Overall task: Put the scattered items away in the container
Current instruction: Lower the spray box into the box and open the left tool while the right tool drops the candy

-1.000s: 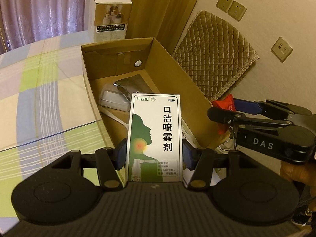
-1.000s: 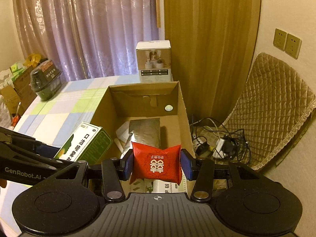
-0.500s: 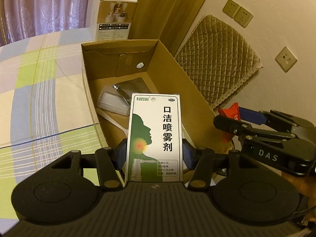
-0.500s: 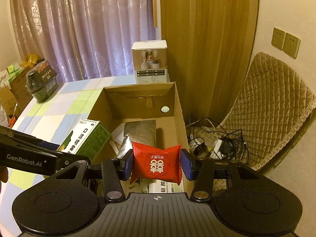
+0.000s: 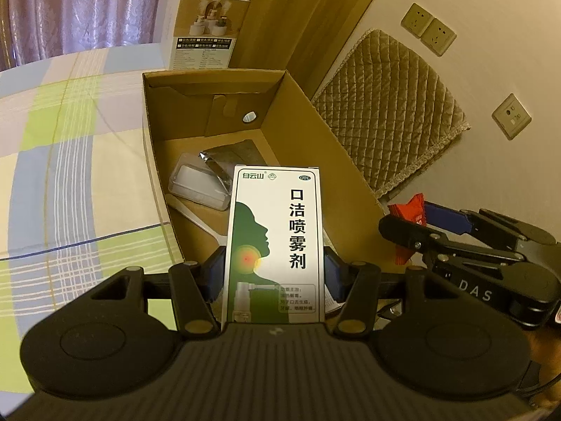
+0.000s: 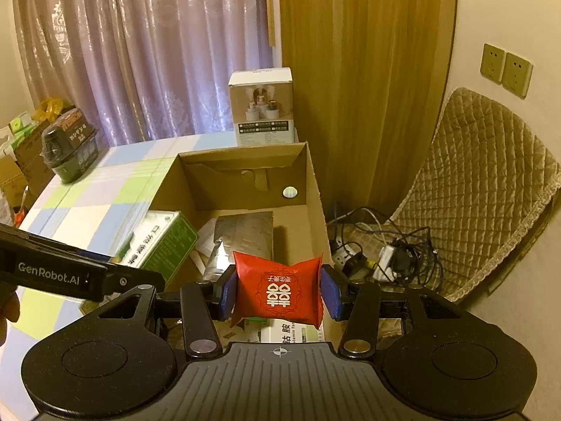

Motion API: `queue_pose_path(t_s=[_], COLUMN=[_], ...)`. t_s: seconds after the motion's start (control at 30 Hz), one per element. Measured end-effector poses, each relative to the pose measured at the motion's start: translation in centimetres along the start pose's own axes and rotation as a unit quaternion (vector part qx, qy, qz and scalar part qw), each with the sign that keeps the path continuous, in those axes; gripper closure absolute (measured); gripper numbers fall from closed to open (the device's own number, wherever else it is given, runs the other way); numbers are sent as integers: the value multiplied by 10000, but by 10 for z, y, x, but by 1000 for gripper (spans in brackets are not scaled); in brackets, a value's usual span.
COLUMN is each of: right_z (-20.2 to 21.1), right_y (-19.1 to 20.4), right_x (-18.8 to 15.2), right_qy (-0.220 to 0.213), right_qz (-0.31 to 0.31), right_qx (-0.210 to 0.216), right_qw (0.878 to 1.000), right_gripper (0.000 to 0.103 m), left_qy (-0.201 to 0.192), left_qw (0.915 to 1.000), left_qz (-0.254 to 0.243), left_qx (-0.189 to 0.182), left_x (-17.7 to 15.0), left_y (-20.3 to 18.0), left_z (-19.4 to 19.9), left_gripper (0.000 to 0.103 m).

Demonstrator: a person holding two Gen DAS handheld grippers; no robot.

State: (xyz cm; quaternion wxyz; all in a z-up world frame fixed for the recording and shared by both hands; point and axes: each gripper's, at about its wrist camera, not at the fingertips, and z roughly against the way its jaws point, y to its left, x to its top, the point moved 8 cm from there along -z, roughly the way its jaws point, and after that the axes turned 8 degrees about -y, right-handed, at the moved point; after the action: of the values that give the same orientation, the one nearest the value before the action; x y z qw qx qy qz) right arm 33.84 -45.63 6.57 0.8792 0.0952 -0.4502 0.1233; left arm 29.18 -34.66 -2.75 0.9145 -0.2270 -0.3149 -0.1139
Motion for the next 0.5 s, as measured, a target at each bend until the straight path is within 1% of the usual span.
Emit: queue_pose_path(t_s=[0.07,0.13,0.5], right_z=[0,0,-2], right_y=[-1,-1,4], right_x=[0,-1,-3], right_qy=[4,10,52], right_qz=[5,7,-30], right_qx=[-7,-11,62], right_qw=[10000,10000,10000], right_gripper=[51,51,51], left_qy=[-14,-58,-157], left_qw=[10000,9998,9994], left_qz=[42,88,77], left_qx=[53,141,289], left_x=[0,1,-2], left_y=[2,5,23], left_z=[-1,-1,12], left_gripper=[52,31,31])
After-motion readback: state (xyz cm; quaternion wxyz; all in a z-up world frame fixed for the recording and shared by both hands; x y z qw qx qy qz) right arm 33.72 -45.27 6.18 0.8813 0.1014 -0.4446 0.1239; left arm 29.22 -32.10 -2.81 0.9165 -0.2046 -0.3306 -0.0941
